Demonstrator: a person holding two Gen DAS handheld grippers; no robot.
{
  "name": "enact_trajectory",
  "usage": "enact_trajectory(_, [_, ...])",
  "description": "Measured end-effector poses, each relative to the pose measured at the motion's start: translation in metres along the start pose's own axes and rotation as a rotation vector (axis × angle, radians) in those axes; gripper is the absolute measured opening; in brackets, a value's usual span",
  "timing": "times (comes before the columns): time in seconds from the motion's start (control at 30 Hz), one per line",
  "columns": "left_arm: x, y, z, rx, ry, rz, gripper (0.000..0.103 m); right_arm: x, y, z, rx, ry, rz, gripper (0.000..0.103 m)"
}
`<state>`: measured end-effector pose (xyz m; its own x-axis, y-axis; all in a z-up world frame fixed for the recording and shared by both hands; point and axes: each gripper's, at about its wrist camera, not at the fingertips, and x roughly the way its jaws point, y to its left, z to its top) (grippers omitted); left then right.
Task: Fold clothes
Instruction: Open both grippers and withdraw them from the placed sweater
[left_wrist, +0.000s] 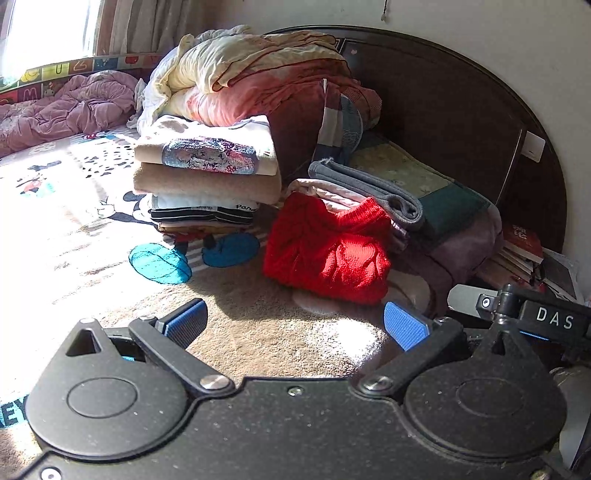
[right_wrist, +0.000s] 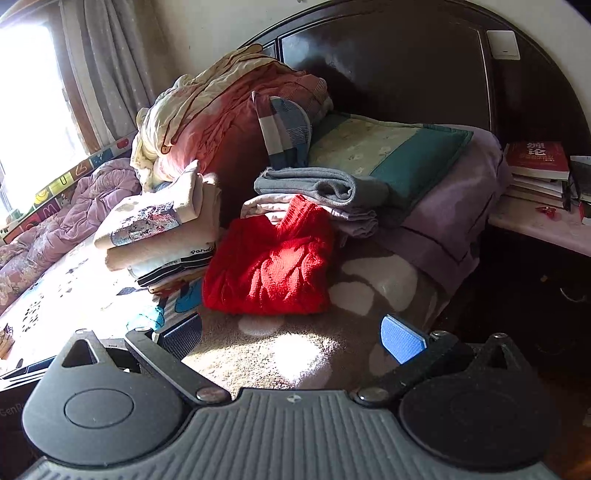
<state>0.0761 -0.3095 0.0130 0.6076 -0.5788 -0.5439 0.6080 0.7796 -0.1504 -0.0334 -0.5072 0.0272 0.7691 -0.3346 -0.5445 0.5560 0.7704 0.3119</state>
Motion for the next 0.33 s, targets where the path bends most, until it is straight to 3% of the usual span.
enact_trajectory(0.33, [-0.019,-0.003,-0.008,0.013,-0.016,-0.008,0.103,-0.012,0.003,-0.003,-0.017,0.018,0.001,0.102])
